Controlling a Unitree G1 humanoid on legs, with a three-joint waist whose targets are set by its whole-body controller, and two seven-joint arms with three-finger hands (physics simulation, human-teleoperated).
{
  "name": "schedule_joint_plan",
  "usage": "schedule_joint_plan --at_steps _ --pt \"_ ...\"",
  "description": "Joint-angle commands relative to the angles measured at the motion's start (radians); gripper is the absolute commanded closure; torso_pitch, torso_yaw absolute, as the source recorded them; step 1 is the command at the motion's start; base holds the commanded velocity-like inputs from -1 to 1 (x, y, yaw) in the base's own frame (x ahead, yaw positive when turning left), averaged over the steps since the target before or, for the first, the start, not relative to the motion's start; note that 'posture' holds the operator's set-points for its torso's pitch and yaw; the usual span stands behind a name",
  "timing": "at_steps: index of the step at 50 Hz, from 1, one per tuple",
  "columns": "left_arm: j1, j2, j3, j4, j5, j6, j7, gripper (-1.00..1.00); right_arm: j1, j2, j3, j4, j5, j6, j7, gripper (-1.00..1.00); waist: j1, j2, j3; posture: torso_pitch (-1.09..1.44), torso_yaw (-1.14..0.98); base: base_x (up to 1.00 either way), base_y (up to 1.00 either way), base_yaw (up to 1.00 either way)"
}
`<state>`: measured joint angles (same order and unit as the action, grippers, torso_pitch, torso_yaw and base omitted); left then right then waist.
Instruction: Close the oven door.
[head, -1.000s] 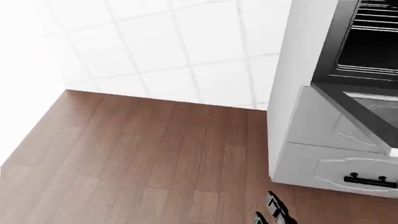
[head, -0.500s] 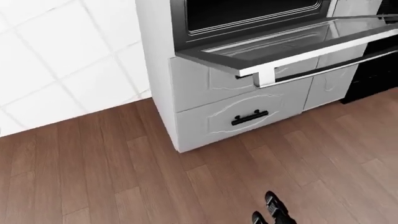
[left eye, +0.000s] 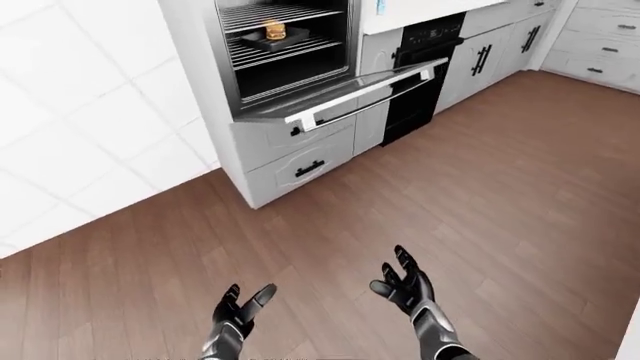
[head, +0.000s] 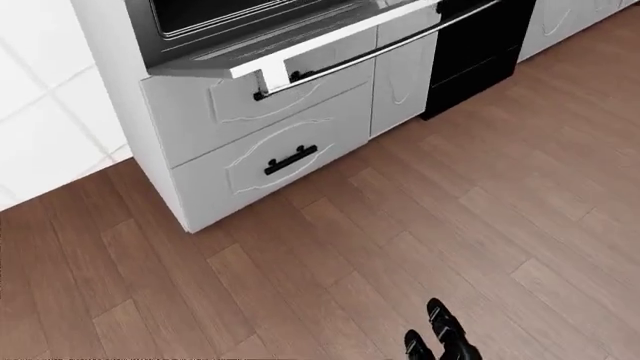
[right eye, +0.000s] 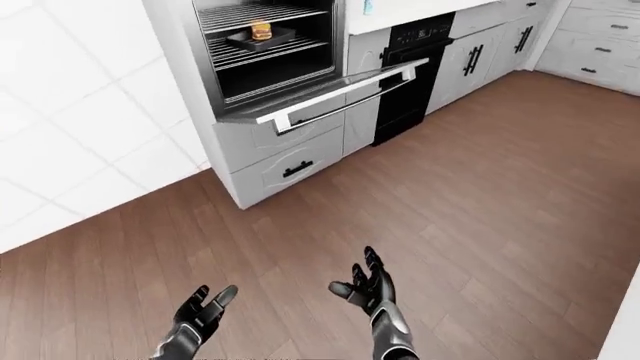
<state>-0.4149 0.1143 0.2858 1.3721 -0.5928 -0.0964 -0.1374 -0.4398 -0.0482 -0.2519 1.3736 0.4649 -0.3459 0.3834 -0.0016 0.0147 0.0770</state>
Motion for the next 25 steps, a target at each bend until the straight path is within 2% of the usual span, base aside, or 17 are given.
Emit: schedule_joint_plan --at_steps 1,3,4,8,9,10,11,12,13,14,16,20,22,23,24,25 --pt "-0.026 0.003 -0.001 -0.028 -0.002 -0.019 -0.011 -1.00 -0.025 -0.009 0.002 -0.032 -0.003 -0.042 0.021 -1.00 -0.001 -0.006 0.017 0.00 0.00 1.00 0.00 0.00" --pt "-0.027 0.002 -0.001 -0.026 -0.001 -0.020 -0.012 -1.00 -0.024 -0.009 0.003 -0.031 -0.004 -0.045 0.020 -1.00 0.001 -0.030 0.025 0.00 0.00 1.00 0.00 0.00" --pt "-0.027 0.003 -0.001 -0.024 -0.001 -0.021 -0.013 -1.00 -0.024 -0.009 0.003 -0.031 -0.005 -0.046 0.020 -1.00 0.003 -0.028 0.013 0.00 0.00 1.00 0.00 0.00" --pt "-0.026 0.002 -0.001 -0.029 -0.001 -0.018 -0.011 -1.00 -0.024 -0.008 0.003 -0.031 -0.005 -0.047 0.020 -1.00 0.030 -0.067 -0.014 0.00 0.00 1.00 0.00 0.00" --pt "-0.026 0.002 -0.002 -0.028 -0.001 -0.018 -0.010 -1.00 -0.024 -0.008 0.003 -0.031 -0.005 -0.049 0.018 -1.00 0.034 -0.094 -0.025 0.00 0.00 1.00 0.00 0.00" --pt "-0.026 0.002 -0.001 -0.026 0.000 -0.020 -0.011 -1.00 -0.024 -0.008 0.003 -0.031 -0.005 -0.048 0.018 -1.00 0.038 -0.136 -0.052 0.00 0.00 1.00 0.00 0.00" --pt "-0.025 0.003 -0.001 -0.028 -0.001 -0.018 -0.013 -1.00 -0.023 -0.008 0.003 -0.031 -0.005 -0.048 0.016 -1.00 0.029 -0.104 -0.006 0.00 0.00 1.00 0.00 0.00" --pt "-0.025 0.004 -0.001 -0.028 -0.002 -0.018 -0.013 -1.00 -0.023 -0.008 0.004 -0.031 -0.006 -0.049 0.015 -1.00 0.021 -0.071 -0.016 0.00 0.00 1.00 0.00 0.00" --pt "-0.026 0.004 0.001 -0.024 -0.002 -0.020 -0.016 -1.00 -0.023 -0.008 0.004 -0.031 -0.005 -0.048 0.015 -1.00 0.026 -0.058 -0.040 0.00 0.00 1.00 0.00 0.00" --pt "-0.025 0.004 0.001 -0.023 -0.001 -0.021 -0.016 -1.00 -0.024 -0.007 0.004 -0.031 -0.006 -0.048 0.014 -1.00 0.019 -0.052 -0.055 0.00 0.00 1.00 0.00 0.00" --pt "-0.025 0.003 0.002 -0.027 -0.003 -0.019 -0.013 -1.00 -0.024 -0.008 0.004 -0.031 -0.006 -0.049 0.012 -1.00 0.016 -0.048 -0.064 0.00 0.00 1.00 0.00 0.00" --pt "-0.025 0.002 -0.001 -0.029 -0.002 -0.020 -0.009 -1.00 -0.024 -0.007 0.006 -0.031 -0.010 -0.052 0.009 -1.00 0.000 -0.026 -0.089 0.00 0.00 1.00 0.11 0.00" --pt "-0.024 0.002 0.000 -0.026 -0.003 -0.022 -0.012 -1.00 -0.024 -0.008 0.005 -0.030 -0.010 -0.052 0.009 -1.00 -0.003 0.000 -0.107 0.00 0.00 1.00 0.19 0.00" --pt "-0.024 0.003 0.000 -0.027 -0.003 -0.022 -0.012 -1.00 -0.024 -0.009 0.004 -0.031 -0.009 -0.051 0.010 -1.00 0.002 0.025 -0.114 0.00 0.00 1.00 0.36 0.00" --pt "-0.024 0.002 0.000 -0.026 -0.003 -0.022 -0.013 -1.00 -0.024 -0.009 0.006 -0.031 -0.012 -0.053 0.007 -1.00 0.014 0.031 -0.099 0.00 0.00 1.00 0.44 0.00" --pt "-0.025 0.002 -0.001 -0.027 -0.003 -0.021 -0.011 -1.00 -0.024 -0.009 0.004 -0.031 -0.011 -0.053 0.009 -1.00 0.022 -0.002 -0.087 0.00 0.00 1.00 0.47 0.00"
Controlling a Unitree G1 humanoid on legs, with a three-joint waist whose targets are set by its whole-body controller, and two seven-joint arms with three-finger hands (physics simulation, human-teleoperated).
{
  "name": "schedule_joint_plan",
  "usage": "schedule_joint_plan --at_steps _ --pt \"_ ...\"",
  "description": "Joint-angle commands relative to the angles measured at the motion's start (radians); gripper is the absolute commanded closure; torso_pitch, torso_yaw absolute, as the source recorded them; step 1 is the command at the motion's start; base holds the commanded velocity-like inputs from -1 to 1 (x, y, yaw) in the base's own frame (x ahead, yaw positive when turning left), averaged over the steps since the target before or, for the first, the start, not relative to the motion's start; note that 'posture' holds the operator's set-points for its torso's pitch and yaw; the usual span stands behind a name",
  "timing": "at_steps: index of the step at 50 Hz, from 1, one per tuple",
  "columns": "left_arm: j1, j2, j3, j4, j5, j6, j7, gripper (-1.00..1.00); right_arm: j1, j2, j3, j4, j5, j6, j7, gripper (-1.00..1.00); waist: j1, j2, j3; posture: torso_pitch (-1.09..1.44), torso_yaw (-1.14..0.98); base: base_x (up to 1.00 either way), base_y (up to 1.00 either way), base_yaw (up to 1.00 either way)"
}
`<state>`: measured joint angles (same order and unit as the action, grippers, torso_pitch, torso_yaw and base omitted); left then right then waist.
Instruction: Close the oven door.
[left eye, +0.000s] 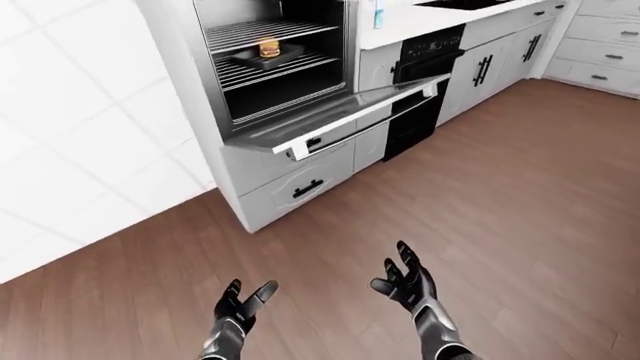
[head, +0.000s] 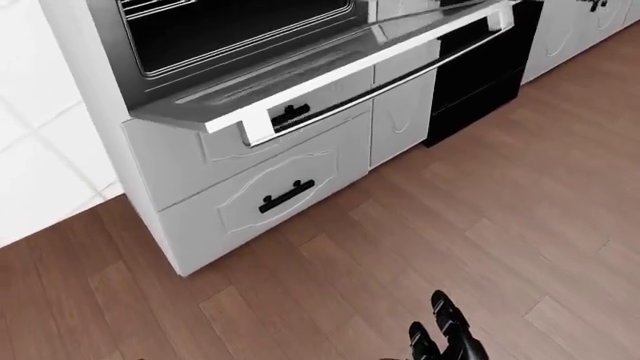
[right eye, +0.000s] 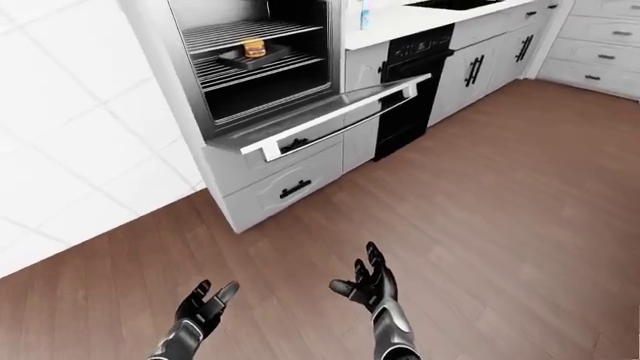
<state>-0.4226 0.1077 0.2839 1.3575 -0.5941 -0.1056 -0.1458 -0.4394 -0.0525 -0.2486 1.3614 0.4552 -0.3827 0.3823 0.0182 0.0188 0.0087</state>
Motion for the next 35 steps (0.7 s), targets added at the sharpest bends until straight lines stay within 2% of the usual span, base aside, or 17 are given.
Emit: schedule_joint_plan --at_steps 1,2,4,7,9,11,12,13,14,16,18,20,22,24,25,26,35 --pt "-0.017 0.009 0.002 -0.011 -0.001 -0.013 -0.004 -1.00 -0.024 -0.005 0.002 -0.018 -0.003 -0.017 0.008 -1.00 0.005 0.011 0.001 0.00 0.00 1.00 0.47 0.00" --pt "-0.018 0.009 0.002 -0.013 -0.002 -0.010 -0.002 -1.00 -0.024 -0.005 0.001 -0.018 -0.003 -0.018 0.008 -1.00 0.014 0.026 0.027 0.00 0.00 1.00 0.52 0.00" --pt "-0.017 0.009 0.002 -0.010 -0.002 -0.013 -0.005 -1.00 -0.025 -0.006 0.001 -0.018 -0.004 -0.020 0.006 -1.00 0.026 0.037 0.003 0.00 0.00 1.00 0.52 0.00" --pt "-0.017 0.010 0.003 -0.013 -0.002 -0.011 -0.004 -1.00 -0.024 -0.006 0.001 -0.018 -0.005 -0.021 0.005 -1.00 0.035 0.032 0.033 0.00 0.00 1.00 0.57 0.00" --pt "-0.017 0.009 0.002 -0.013 -0.002 -0.013 -0.004 -1.00 -0.024 -0.005 0.002 -0.019 -0.007 -0.023 0.004 -1.00 0.047 0.026 0.023 0.00 0.00 0.99 0.61 0.00" --pt "-0.019 0.011 0.003 -0.013 -0.004 -0.011 -0.003 -1.00 -0.025 -0.006 0.003 -0.019 -0.007 -0.022 0.003 -1.00 0.033 -0.011 -0.002 0.00 0.00 0.95 0.65 0.00" --pt "-0.019 0.011 0.003 -0.012 -0.003 -0.012 -0.003 -1.00 -0.025 -0.005 0.003 -0.019 -0.008 -0.022 0.001 -1.00 0.015 -0.075 -0.010 0.00 0.00 0.91 0.70 0.00" --pt "-0.019 0.011 0.003 -0.012 -0.004 -0.011 -0.004 -1.00 -0.025 -0.005 0.004 -0.019 -0.009 -0.022 0.001 -1.00 0.014 -0.041 0.024 0.00 0.00 0.93 0.70 0.00" --pt "-0.019 0.012 0.004 -0.010 -0.004 -0.012 -0.004 -1.00 -0.025 -0.005 0.004 -0.019 -0.009 -0.022 0.001 -1.00 0.020 -0.046 0.047 0.00 0.00 0.91 0.71 0.00" --pt "-0.019 0.011 0.003 -0.014 -0.004 -0.010 -0.003 -1.00 -0.027 -0.006 0.004 -0.021 -0.009 -0.021 0.000 -1.00 -0.009 -0.066 -0.003 0.00 0.00 0.91 0.71 0.00" --pt "-0.018 0.012 0.003 -0.014 -0.005 -0.011 -0.003 -1.00 -0.029 -0.004 0.002 -0.019 -0.007 -0.005 -0.006 -1.00 -0.005 -0.106 0.008 0.00 0.00 0.37 0.55 0.00" --pt "-0.020 0.012 0.002 -0.016 -0.007 -0.009 -0.002 -1.00 -0.029 -0.005 -0.002 -0.020 -0.001 -0.006 0.008 -1.00 -0.020 -0.079 -0.015 0.00 0.00 0.00 0.00 0.00" --pt "-0.019 0.012 0.002 -0.014 -0.007 -0.012 -0.003 -1.00 -0.029 -0.005 -0.002 -0.019 0.001 -0.005 0.006 -1.00 -0.023 -0.030 0.015 0.00 0.00 0.00 0.00 0.00" --pt "-0.020 0.014 0.003 -0.014 -0.009 -0.011 -0.003 -1.00 -0.029 -0.005 -0.001 -0.020 0.002 -0.004 0.008 -1.00 0.037 0.105 0.018 0.00 0.00 0.00 0.00 0.00" --pt "-0.020 0.014 0.004 -0.012 -0.009 -0.012 -0.004 -1.00 -0.030 -0.005 -0.001 -0.020 0.002 -0.004 0.007 -1.00 0.007 0.052 0.022 0.00 0.00 0.00 0.00 0.00" --pt "-0.020 0.013 0.003 -0.013 -0.009 -0.013 -0.004 -1.00 -0.030 -0.005 -0.001 -0.020 0.003 -0.004 0.005 -1.00 0.024 0.042 0.022 0.00 0.00 0.00 0.00 0.00" --pt "-0.022 0.013 0.002 -0.016 -0.011 -0.012 -0.002 -1.00 -0.033 -0.005 0.000 -0.020 0.006 0.005 0.008 -1.00 0.005 0.011 0.021 0.00 0.00 0.00 0.00 0.00"
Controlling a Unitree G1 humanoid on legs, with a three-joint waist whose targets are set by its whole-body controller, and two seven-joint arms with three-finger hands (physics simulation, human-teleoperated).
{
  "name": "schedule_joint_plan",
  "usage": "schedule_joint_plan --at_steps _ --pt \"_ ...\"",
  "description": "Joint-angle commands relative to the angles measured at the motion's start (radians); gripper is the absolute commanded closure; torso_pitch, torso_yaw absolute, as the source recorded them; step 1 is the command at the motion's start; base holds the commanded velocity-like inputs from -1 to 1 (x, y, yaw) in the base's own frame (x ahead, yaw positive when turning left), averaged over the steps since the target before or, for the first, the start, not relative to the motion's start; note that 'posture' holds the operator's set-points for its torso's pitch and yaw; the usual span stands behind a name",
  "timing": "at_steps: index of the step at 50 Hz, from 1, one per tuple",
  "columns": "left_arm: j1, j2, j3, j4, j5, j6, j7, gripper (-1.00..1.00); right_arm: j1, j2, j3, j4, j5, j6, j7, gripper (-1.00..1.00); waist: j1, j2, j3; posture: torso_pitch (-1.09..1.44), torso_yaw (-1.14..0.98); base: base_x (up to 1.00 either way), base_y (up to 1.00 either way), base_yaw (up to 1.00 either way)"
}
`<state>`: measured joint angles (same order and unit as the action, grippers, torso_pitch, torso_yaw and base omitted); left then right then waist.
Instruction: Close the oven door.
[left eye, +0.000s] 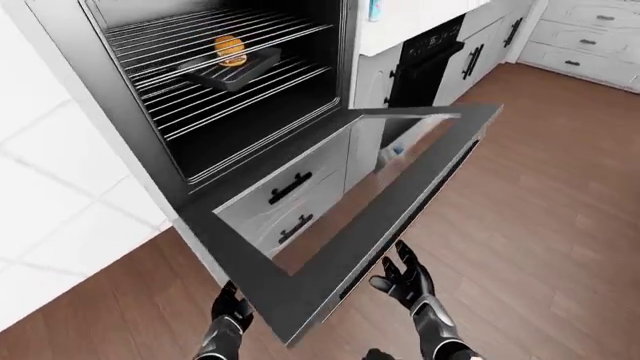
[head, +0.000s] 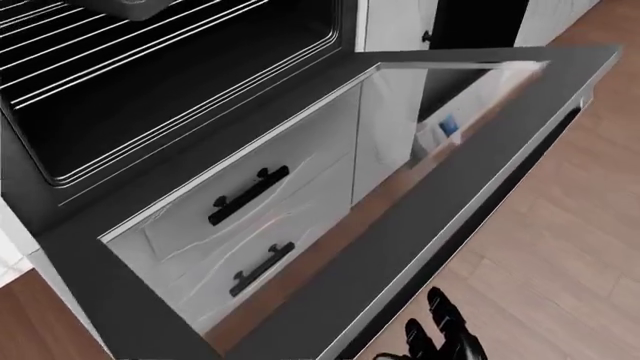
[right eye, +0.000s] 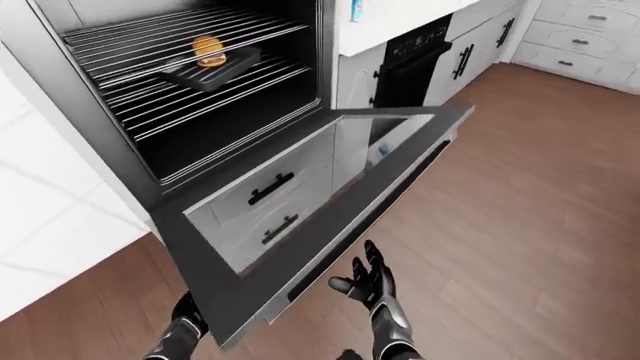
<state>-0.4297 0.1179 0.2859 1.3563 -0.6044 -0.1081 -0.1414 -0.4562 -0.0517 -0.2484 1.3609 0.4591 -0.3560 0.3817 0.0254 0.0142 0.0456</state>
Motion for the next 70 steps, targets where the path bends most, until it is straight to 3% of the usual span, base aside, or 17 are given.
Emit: schedule_joint_plan --at_steps 1,2,4,5,6,9,12,15,19,39,44,57,65,70 --pt "-0.013 0.003 0.000 -0.013 -0.001 -0.011 -0.008 -1.00 -0.016 -0.006 0.000 -0.019 0.001 -0.021 0.006 -1.00 -0.003 0.002 -0.021 0.00 0.00 0.00 0.00 0.00" --pt "-0.013 0.002 0.000 -0.013 0.000 -0.011 -0.009 -1.00 -0.015 -0.005 0.000 -0.019 0.001 -0.022 0.008 -1.00 -0.005 -0.018 -0.028 0.00 0.00 0.00 0.00 0.00" --pt "-0.015 0.003 0.000 -0.014 -0.001 -0.008 -0.007 -1.00 -0.015 -0.005 0.000 -0.019 0.001 -0.023 0.007 -1.00 -0.012 -0.081 -0.044 0.00 0.00 0.00 0.00 0.00" --pt "-0.014 0.003 0.000 -0.013 -0.001 -0.008 -0.009 -1.00 -0.015 -0.005 0.000 -0.018 0.000 -0.023 0.007 -1.00 -0.009 -0.031 -0.045 0.00 0.00 0.00 0.00 0.00" --pt "-0.013 0.002 -0.001 -0.013 -0.001 -0.010 -0.009 -1.00 -0.015 -0.005 0.001 -0.018 0.000 -0.024 0.007 -1.00 -0.016 -0.037 -0.056 0.00 0.00 0.00 0.00 0.00" --pt "-0.012 0.002 -0.001 -0.013 0.000 -0.011 -0.010 -1.00 -0.015 -0.004 0.001 -0.018 -0.002 -0.025 0.006 -1.00 -0.032 -0.039 -0.055 0.00 0.00 0.00 0.00 0.00" --pt "-0.013 0.002 0.000 -0.013 0.000 -0.010 -0.010 -1.00 -0.016 -0.004 0.000 -0.017 -0.002 -0.023 0.006 -1.00 -0.041 -0.010 -0.060 0.00 0.00 0.00 0.00 0.00" --pt "-0.014 0.002 -0.001 -0.013 0.000 -0.009 -0.012 -1.00 -0.016 -0.004 -0.001 -0.017 -0.003 -0.024 0.006 -1.00 -0.040 -0.013 -0.072 0.00 0.00 0.00 0.00 0.00" --pt "-0.016 -0.001 -0.008 -0.021 0.000 -0.009 -0.022 -1.00 -0.015 -0.003 -0.001 -0.016 -0.005 -0.026 0.006 -1.00 -0.036 -0.011 -0.072 0.00 0.00 0.00 0.00 0.00" --pt "-0.010 -0.012 -0.048 -0.096 -0.015 0.012 -0.051 -1.00 -0.013 -0.002 -0.001 -0.016 -0.010 -0.024 0.007 -1.00 -0.036 -0.009 -0.041 0.00 0.00 0.00 0.00 0.00" --pt "0.048 -0.022 -0.083 -0.270 -0.027 0.064 -0.027 -1.00 -0.013 -0.002 -0.001 -0.016 -0.012 -0.024 0.005 -1.00 -0.036 -0.010 -0.038 0.00 0.00 0.00 0.00 0.00" --pt "0.280 -0.063 -0.145 -0.920 -0.054 0.400 0.047 -1.00 -0.013 0.001 -0.001 -0.016 -0.010 -0.026 0.011 -1.00 -0.036 -0.010 -0.031 0.00 0.00 0.00 0.00 0.00" --pt "0.327 -0.074 -0.142 -1.129 -0.052 0.495 0.071 -1.00 -0.011 0.004 0.000 -0.016 -0.014 -0.025 0.010 -1.00 -0.033 -0.012 -0.040 0.00 0.00 0.00 0.00 0.00" --pt "0.307 -0.069 -0.128 -1.161 -0.066 0.526 0.089 -1.00 -0.011 0.005 0.001 -0.015 -0.017 -0.025 0.007 -1.00 -0.030 -0.012 -0.044 0.00 0.00 0.00 0.00 0.00"
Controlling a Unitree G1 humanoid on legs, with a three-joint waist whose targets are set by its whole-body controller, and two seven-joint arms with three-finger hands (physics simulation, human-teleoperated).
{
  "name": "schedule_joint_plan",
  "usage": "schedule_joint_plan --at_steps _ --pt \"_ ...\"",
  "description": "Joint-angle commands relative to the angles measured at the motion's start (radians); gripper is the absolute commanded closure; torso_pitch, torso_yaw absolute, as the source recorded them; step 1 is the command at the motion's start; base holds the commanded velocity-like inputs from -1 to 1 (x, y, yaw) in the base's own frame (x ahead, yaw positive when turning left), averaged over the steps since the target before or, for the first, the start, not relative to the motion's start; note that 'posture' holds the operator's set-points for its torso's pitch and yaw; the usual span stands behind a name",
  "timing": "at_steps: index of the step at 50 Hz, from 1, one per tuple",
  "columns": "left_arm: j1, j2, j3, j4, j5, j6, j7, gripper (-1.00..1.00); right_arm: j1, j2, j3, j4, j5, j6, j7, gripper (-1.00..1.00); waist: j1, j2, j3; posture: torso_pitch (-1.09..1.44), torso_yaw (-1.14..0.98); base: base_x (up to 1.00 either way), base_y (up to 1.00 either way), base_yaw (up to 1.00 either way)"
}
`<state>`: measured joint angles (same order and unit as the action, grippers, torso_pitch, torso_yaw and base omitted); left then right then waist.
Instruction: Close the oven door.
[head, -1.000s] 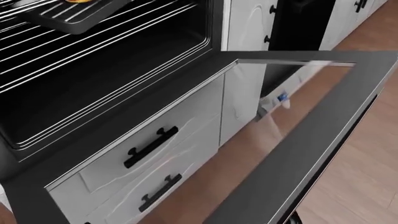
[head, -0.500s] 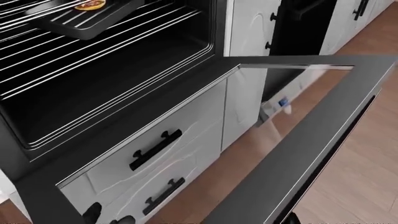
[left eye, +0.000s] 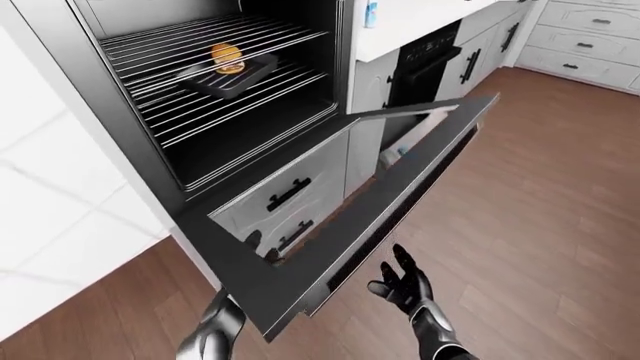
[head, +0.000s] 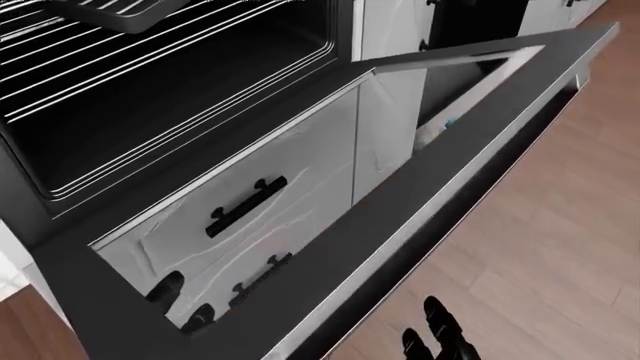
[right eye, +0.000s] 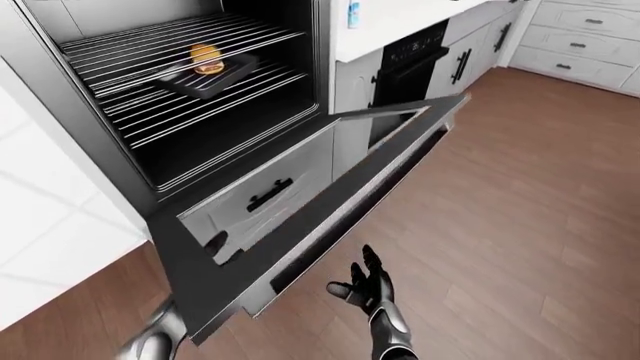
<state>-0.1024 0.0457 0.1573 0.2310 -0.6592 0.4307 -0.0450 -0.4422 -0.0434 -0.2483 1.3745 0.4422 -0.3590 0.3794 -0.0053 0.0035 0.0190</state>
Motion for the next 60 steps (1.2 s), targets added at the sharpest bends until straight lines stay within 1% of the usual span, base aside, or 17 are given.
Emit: schedule_joint_plan --at_steps 1,4,7,11,15,17,21,24,27,29,33,36,37,42,49,53,60 --pt "-0.021 0.003 0.001 -0.038 -0.014 -0.011 -0.009 -1.00 -0.025 -0.003 0.001 -0.029 -0.001 -0.023 0.009 -1.00 0.001 -0.001 -0.018 0.00 0.00 0.00 0.00 0.00" --pt "-0.008 0.002 0.001 -0.110 -0.034 0.027 0.013 -1.00 -0.024 -0.003 0.001 -0.029 -0.001 -0.023 0.009 -1.00 0.000 0.001 -0.022 0.00 0.00 0.00 0.00 0.00" --pt "-0.012 0.003 0.003 -0.126 -0.040 0.031 0.013 -1.00 -0.023 -0.002 0.001 -0.028 -0.003 -0.024 0.008 -1.00 0.001 0.001 -0.023 0.00 0.00 0.00 0.00 0.00" --pt "-0.008 0.003 0.001 -0.227 -0.066 0.082 0.054 -1.00 -0.023 -0.001 0.001 -0.027 -0.005 -0.024 0.008 -1.00 0.000 0.002 -0.026 0.00 0.00 0.00 0.00 0.00" --pt "-0.019 0.006 0.000 -0.284 -0.079 0.118 0.088 -1.00 -0.021 0.001 0.001 -0.028 -0.008 -0.025 0.008 -1.00 0.001 0.002 -0.028 0.00 0.00 0.00 0.00 0.00" --pt "-0.036 0.011 0.006 -0.293 -0.085 0.124 0.094 -1.00 -0.021 0.001 0.001 -0.027 -0.009 -0.025 0.008 -1.00 0.001 0.002 -0.030 0.00 0.00 0.00 0.00 0.00" --pt "-0.082 0.029 0.022 -0.335 -0.117 0.171 0.150 -1.00 -0.020 0.001 0.001 -0.027 -0.010 -0.025 0.006 -1.00 0.002 0.003 -0.033 0.00 0.00 0.00 0.00 0.00" --pt "-0.116 0.029 0.011 -0.387 -0.136 0.215 0.208 -1.00 -0.020 0.005 0.004 -0.026 -0.016 -0.027 0.002 -1.00 0.003 0.003 -0.036 0.00 0.00 0.00 0.00 0.00" --pt "-0.170 0.036 0.000 -0.371 -0.129 0.215 0.218 -1.00 -0.021 0.007 0.004 -0.026 -0.021 -0.025 0.002 -1.00 0.005 0.003 -0.037 0.00 0.00 0.00 0.00 0.00" --pt "-0.194 0.039 -0.004 -0.418 -0.147 0.253 0.260 -1.00 -0.021 0.007 0.004 -0.025 -0.023 -0.024 0.001 -1.00 0.007 0.003 -0.041 0.00 0.00 0.00 0.00 0.00" --pt "-0.217 0.047 -0.010 -0.475 -0.164 0.293 0.301 -1.00 -0.021 0.007 0.003 -0.025 -0.025 -0.024 0.001 -1.00 0.005 0.004 -0.045 0.00 0.00 0.00 0.00 0.00" --pt "-0.246 0.057 -0.002 -0.501 -0.179 0.317 0.326 -1.00 -0.020 0.008 0.003 -0.025 -0.027 -0.025 0.000 -1.00 0.005 0.006 -0.047 0.00 0.00 0.00 0.00 0.00" --pt "-0.262 0.062 0.008 -0.507 -0.195 0.330 0.342 -1.00 -0.020 0.008 0.002 -0.025 -0.026 -0.024 0.001 -1.00 0.005 0.006 -0.048 0.00 0.00 0.00 0.00 0.00" --pt "-0.340 0.106 0.044 -0.504 -0.257 0.349 0.403 -1.00 -0.019 0.010 0.004 -0.024 -0.033 -0.025 -0.002 -1.00 0.003 0.010 -0.049 0.00 0.00 0.00 0.00 0.00" --pt "-0.429 0.162 0.056 -0.466 -0.315 0.344 0.461 -1.00 -0.019 0.011 0.003 -0.025 -0.034 -0.025 0.000 -1.00 0.002 0.013 -0.045 0.00 0.00 0.00 0.00 0.00" --pt "-0.509 0.199 0.064 -0.400 -0.325 0.336 0.480 -1.00 -0.019 0.012 0.003 -0.025 -0.032 -0.025 0.002 -1.00 0.001 0.016 -0.042 0.00 0.00 0.00 0.00 0.00" --pt "-0.621 0.260 0.081 -0.235 -0.309 0.299 0.458 -1.00 -0.017 0.013 0.005 -0.025 -0.034 -0.028 0.000 -1.00 -0.002 0.020 -0.036 0.00 0.00 0.00 0.00 0.00"
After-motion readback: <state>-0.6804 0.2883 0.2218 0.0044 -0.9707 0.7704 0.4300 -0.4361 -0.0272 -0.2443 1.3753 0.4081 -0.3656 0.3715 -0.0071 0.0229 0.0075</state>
